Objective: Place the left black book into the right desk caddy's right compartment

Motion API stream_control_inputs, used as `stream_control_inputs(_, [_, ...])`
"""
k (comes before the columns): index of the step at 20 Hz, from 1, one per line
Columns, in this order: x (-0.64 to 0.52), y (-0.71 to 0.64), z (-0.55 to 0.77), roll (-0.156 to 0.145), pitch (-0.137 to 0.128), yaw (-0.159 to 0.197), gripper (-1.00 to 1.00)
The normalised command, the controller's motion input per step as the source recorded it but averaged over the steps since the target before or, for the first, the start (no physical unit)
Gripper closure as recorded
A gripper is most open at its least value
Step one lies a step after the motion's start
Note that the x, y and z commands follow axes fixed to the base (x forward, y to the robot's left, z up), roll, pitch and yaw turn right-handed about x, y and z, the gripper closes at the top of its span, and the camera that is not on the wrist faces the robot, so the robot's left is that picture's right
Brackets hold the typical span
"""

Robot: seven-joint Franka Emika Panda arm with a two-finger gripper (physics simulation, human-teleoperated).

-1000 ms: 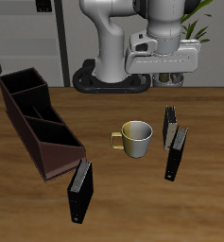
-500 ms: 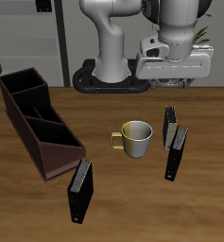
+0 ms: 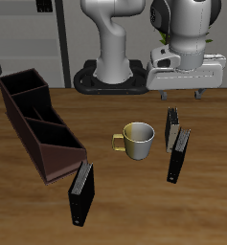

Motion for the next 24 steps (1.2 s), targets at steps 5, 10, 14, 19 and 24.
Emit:
stream_control_inputs(5, [0.19, 0.07, -0.26, -0.03, -0.003, -0.003, -1.0])
stream_control_inputs(10, [0.12, 0.11, -0.25, -0.006, -0.003, -0.003, -1.0])
stream_control_inputs(14, [0.08, 0.1, -0.27, 0.018, 0.041, -0.015, -1.0])
stream_control_inputs(19, [0.02, 0.05, -0.16, 0.013, 0.007, -0.001, -1.0])
stream_control_inputs(24, [0.13, -0.03, -0.34, 0.003, 0.048, -0.019, -1.0])
